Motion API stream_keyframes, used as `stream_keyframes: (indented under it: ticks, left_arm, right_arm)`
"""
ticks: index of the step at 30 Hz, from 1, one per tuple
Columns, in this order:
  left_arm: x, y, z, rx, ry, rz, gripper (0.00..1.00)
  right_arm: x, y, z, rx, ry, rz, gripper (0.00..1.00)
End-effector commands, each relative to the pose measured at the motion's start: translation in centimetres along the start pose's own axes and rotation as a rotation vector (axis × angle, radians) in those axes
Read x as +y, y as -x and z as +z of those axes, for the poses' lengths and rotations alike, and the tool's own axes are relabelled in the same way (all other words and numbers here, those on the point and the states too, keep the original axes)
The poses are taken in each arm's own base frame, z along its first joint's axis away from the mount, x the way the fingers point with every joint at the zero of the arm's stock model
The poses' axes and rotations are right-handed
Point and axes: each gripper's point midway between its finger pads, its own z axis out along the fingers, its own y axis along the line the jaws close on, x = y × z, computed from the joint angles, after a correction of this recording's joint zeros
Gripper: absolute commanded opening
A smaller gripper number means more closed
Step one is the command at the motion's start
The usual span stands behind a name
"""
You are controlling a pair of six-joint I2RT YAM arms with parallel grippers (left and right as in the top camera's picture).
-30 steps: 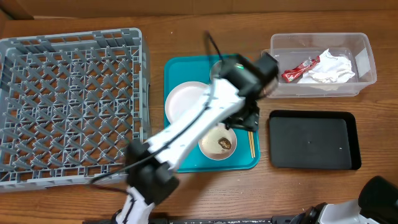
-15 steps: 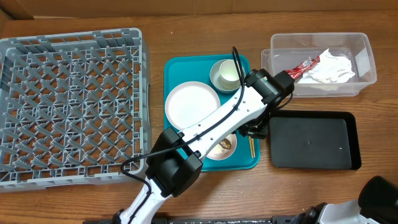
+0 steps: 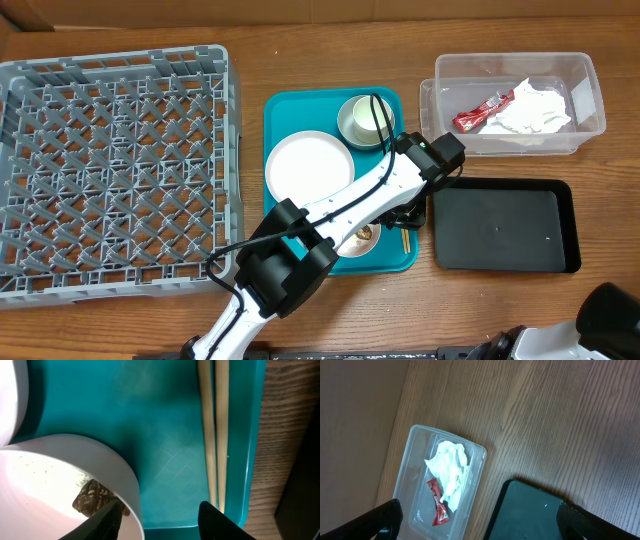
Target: Sort waste into correct bins and load items into the dishwasher
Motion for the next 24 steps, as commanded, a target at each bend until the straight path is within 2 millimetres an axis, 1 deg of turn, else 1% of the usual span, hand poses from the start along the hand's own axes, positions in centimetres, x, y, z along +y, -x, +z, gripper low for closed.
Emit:
stream_keyframes:
  ticks: [1, 4, 6, 10, 11, 14, 16, 17, 19, 21, 24]
  left_arm:
    - [0.5, -0.1, 0.9, -0.019, 0.040, 0.003, 0.52]
    - [0.5, -0.2, 1.3, -0.016, 0.039, 0.001, 0.51]
    - [0.4, -0.1, 1.3, -0.021, 0.034, 0.001, 0.49]
    - [0.2, -0.1, 1.3, -0.025, 0.030, 0.002, 0.49]
    - [0.2, -0.1, 1.3, -0.025, 0.030, 0.002, 0.46]
    - [0.2, -0.1, 1.3, -0.024, 0.026, 0.003, 0.42]
    - [-0.5, 0.0, 0.4, -0.013, -0.008, 0.025, 0.40]
    - [-0.8, 0.2, -0.7, -0.011, -0.030, 0.042, 0.38]
    - [-0.9, 0.8, -3.0, -0.033, -0.040, 0.050, 0.38]
    - [-1.3, 1.6, -5.9, -0.074, -0.072, 0.085, 0.39]
    - [-1.7, 2.2, -9.9, -0.130, -0.117, 0.129, 0.45]
  right_arm:
    - [0.2, 0.1, -0.4, -0.009, 0.012, -0.012, 1.00]
    - [0.1, 0.1, -0.4, -0.009, 0.012, -0.012, 1.00]
    - [0.2, 0.1, -0.4, -0.009, 0.012, -0.012, 1.00]
    - [0.2, 0.1, -0.4, -0.009, 0.012, -0.012, 1.00]
    - [0.2, 0.1, -0.4, -0.009, 0.012, -0.012, 1.00]
    - [0.1, 0.1, -0.4, -0.009, 0.012, -0.012, 1.00]
    - [0.2, 0.1, -0.4, -0.009, 0.012, -0.012, 1.00]
    - [0.2, 0.1, -0.4, -0.009, 0.012, -0.012, 1.00]
    - [0.1, 0.1, -0.4, -0.009, 0.012, -0.012, 1.00]
    - [0.2, 0.1, -0.4, -0.009, 0.012, -0.012, 1.00]
    - [0.2, 0.1, -0.4, -0.009, 0.012, -0.012, 1.00]
